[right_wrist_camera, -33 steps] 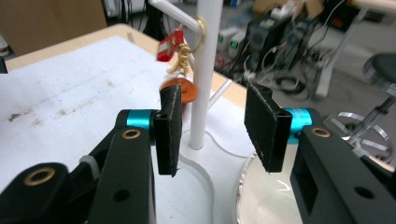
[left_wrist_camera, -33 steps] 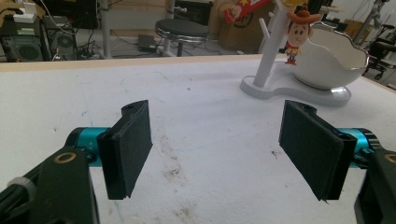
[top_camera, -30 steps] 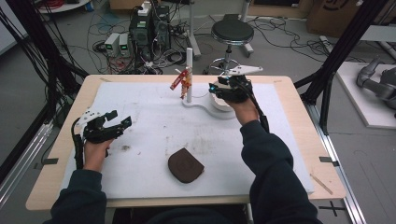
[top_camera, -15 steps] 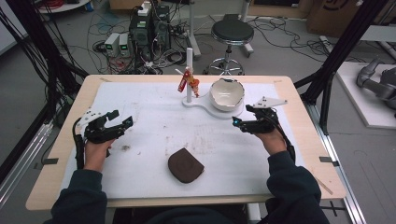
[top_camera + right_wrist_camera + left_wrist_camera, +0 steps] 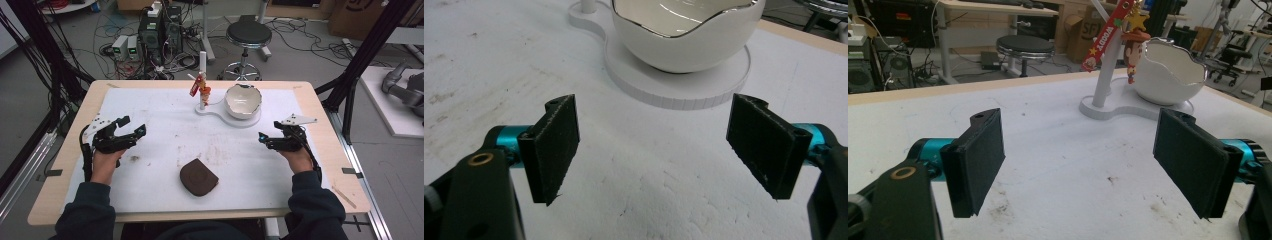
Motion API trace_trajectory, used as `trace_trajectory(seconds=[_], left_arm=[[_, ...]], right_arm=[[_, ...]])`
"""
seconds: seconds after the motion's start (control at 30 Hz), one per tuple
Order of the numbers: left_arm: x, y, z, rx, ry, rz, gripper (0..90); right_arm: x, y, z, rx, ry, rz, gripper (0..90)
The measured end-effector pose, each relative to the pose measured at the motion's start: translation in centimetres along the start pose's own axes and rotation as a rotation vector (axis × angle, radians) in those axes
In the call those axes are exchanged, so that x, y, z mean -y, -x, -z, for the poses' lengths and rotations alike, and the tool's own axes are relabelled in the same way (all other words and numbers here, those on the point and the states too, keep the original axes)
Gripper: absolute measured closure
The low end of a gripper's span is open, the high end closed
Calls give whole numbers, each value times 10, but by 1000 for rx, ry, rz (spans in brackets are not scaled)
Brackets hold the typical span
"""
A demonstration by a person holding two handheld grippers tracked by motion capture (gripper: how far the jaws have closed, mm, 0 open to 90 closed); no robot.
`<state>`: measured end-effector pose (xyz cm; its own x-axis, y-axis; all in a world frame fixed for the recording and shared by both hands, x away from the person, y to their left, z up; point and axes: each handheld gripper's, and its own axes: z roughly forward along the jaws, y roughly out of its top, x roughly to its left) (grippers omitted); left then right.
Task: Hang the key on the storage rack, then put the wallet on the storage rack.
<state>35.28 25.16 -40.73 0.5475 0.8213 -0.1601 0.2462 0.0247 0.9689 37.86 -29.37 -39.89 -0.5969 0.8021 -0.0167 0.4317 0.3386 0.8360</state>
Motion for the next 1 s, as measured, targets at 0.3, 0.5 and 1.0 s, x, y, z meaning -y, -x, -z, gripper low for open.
trace_trajectory(seconds=[0.3, 0.5, 1.0], left_arm=[[5, 0, -9, 42, -29, 25, 204], [5, 3, -11, 59, -52, 15, 210], [18, 30, -33, 245, -186, -4, 252]], right_arm=[[0, -2, 3, -8, 5, -6, 216], [-3, -5, 5, -35, 18, 0, 217], [-10, -23, -12, -171, 8, -16, 217]])
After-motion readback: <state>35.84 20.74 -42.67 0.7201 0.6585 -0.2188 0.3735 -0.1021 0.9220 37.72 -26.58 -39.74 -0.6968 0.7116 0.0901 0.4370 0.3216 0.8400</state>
